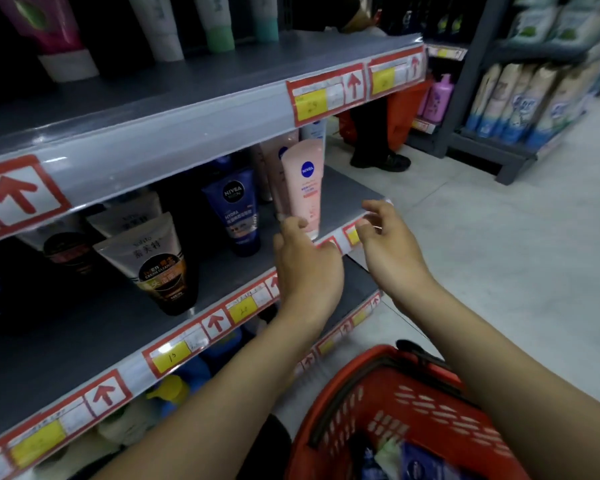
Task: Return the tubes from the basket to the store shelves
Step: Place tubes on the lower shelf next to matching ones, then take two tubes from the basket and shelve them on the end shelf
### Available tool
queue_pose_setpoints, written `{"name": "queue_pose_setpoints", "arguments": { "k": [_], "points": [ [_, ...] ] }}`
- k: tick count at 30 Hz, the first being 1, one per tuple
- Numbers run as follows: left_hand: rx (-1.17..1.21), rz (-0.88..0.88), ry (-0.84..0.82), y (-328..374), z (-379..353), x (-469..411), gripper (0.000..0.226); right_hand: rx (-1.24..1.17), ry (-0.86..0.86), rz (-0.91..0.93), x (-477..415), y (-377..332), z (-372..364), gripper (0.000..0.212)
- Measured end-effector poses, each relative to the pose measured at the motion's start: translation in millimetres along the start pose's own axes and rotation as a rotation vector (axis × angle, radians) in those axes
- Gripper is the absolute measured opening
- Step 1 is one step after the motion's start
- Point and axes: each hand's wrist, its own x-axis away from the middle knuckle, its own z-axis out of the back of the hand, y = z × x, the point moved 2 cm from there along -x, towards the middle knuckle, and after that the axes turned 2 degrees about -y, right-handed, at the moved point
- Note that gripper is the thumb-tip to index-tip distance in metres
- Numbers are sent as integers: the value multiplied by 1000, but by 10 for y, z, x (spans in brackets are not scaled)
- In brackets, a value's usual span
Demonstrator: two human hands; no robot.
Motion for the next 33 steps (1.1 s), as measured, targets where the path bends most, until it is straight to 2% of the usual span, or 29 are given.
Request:
{"name": "queue_pose_setpoints", "arguments": {
  "k": [3,5,7,11,14,17,21,23,24,27,30,31,33],
  "points": [
    [-413,-411,-127,120,-50,389,32,173,52,18,499,95,382,36],
    [-602,-672,-194,84,-152,672,29,276,71,11,895,199,635,35],
    [-651,-774,-271,32,-269,960,29,355,76,-8,1309,301,870,37],
    [-727,-854,-429,-183,-490,1495,31,461,58,-72,2025,568,1209,40],
    [-750,-827,-588,-405,-611,1705,28,516,71,-146,2394,882,1406,42],
    [-827,-683,-739,-669,-725,1774,31,516,33,-259,2671,1293,1570,45],
    [-979,-439,-915,-1156,-925,1733,27,363,-37,-615,2997,1939,1701,54],
    [-1036,-382,-1018,-1393,-1063,1728,28,337,-102,-752,3062,2193,1683,58],
    [-1060,-379,-1066,-1504,-1138,1746,30,361,-145,-757,3071,2296,1651,58],
    [-1158,-442,-1188,-1845,-1385,1886,34,453,-269,-702,3063,2538,1531,56],
    [-1212,-548,-1375,-2180,-1630,2155,43,488,-395,-781,3100,2779,1445,63],
    [-1235,-624,-1427,-2258,-1704,2257,53,509,-427,-789,3114,2838,1421,66],
    [-1270,-884,-1453,-2309,-1853,2443,63,548,-478,-760,3137,2946,1369,70]
  ]
}}
